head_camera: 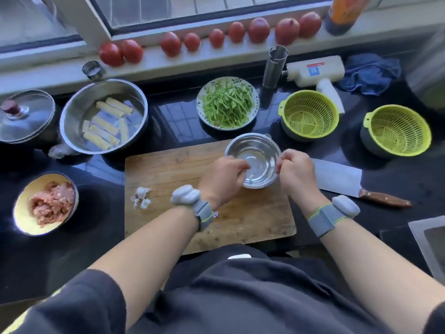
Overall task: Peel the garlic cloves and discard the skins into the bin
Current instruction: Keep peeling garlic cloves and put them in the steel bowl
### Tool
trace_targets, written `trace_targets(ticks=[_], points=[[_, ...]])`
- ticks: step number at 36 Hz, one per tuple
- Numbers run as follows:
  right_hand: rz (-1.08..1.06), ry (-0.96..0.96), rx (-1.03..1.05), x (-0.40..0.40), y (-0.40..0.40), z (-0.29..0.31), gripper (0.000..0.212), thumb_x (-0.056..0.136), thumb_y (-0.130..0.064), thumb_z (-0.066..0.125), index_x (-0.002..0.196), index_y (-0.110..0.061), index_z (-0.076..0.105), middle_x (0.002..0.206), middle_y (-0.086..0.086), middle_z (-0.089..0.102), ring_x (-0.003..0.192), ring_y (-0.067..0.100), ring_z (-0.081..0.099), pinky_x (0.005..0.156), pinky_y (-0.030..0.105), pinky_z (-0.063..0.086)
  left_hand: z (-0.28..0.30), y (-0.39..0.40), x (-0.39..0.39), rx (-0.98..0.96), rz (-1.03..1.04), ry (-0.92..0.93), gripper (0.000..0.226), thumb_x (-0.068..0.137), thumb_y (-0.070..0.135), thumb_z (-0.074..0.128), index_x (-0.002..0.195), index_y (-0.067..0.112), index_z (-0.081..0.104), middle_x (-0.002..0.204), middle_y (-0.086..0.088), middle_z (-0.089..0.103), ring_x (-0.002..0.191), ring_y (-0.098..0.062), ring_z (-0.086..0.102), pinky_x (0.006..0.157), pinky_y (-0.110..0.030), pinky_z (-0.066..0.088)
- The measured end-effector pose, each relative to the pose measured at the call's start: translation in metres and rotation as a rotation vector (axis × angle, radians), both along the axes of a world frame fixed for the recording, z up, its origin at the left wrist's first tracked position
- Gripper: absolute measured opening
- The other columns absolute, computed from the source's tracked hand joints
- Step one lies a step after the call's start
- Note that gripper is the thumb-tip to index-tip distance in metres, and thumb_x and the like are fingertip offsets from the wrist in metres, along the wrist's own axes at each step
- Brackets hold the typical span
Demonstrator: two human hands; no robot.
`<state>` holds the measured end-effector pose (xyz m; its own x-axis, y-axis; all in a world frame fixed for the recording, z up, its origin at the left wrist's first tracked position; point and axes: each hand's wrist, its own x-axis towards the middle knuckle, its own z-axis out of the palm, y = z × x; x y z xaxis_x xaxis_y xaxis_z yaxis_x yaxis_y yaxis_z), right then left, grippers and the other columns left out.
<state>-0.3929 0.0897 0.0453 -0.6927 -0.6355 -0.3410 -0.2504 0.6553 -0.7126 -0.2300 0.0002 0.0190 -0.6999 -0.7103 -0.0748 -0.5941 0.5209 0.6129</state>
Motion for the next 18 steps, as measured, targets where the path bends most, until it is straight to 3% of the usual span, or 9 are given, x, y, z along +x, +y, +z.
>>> trace_targets(ticks=[3,5,8,13,16,18], points=[[0.050,0.001,0.042,-0.013,0.003,-0.002,0.026,0.089,-0.016,0.045,0.078,-0.019,0.068,0.082,0.000,0.069,0.089,0.028,0.060,0.079,0.037,0.049,-0.012,-0.012,-0.034,-0.329,-0.185,-0.245,0.018,0.083,0.023,0.061,0.091,0.021,0.077,0.076,-0.007,0.073,0.078,-0.035,0.066,0.064,-0.035,0.046],[0.097,0.015,0.073,-0.022,0.008,-0.003,0.026,0.094,-0.022,0.043,0.088,-0.015,0.067,0.091,0.005,0.069,0.092,0.030,0.059,0.079,0.038,0.047,-0.015,-0.014,-0.056,-0.392,-0.260,-0.406,0.013,0.084,0.026,0.059,0.093,0.019,0.067,0.081,-0.007,0.073,0.081,-0.033,0.067,0.067,-0.035,0.040],[0.162,0.034,0.058,-0.030,0.013,-0.005,0.021,0.094,-0.022,0.048,0.089,-0.018,0.068,0.093,0.005,0.071,0.092,0.027,0.060,0.079,0.037,0.049,-0.023,-0.018,-0.073,-0.420,-0.277,-0.464,0.014,0.089,0.032,0.056,0.083,0.025,0.045,0.085,-0.007,0.071,0.084,-0.032,0.066,0.068,-0.036,0.032],[0.242,0.059,0.035,-0.025,0.010,-0.003,0.021,0.093,-0.018,0.052,0.091,-0.020,0.073,0.092,0.001,0.073,0.092,0.025,0.063,0.079,0.033,0.049,-0.035,-0.017,-0.072,-0.454,-0.191,-0.416,0.019,0.088,0.033,0.059,0.084,0.016,0.066,0.091,-0.010,0.064,0.087,-0.035,0.059,0.068,-0.038,0.039],[0.257,0.054,-0.006,-0.009,-0.003,0.000,0.023,0.094,-0.011,0.054,0.097,-0.017,0.075,0.093,0.003,0.075,0.090,0.026,0.067,0.085,0.038,0.054,-0.027,-0.015,-0.047,-0.396,0.017,-0.196,0.023,0.090,0.029,0.054,0.083,0.016,0.071,0.090,-0.008,0.062,0.087,-0.034,0.057,0.068,-0.041,0.043],[0.327,-0.013,-0.042,0.026,-0.025,0.002,0.031,0.084,-0.001,0.051,0.089,-0.020,0.074,0.084,-0.002,0.073,0.082,0.025,0.069,0.082,0.039,0.057,-0.016,-0.021,0.006,-0.326,0.224,-0.069,0.027,0.095,0.028,0.050,0.084,0.015,0.070,0.089,-0.007,0.063,0.087,-0.030,0.054,0.072,-0.040,0.045]])
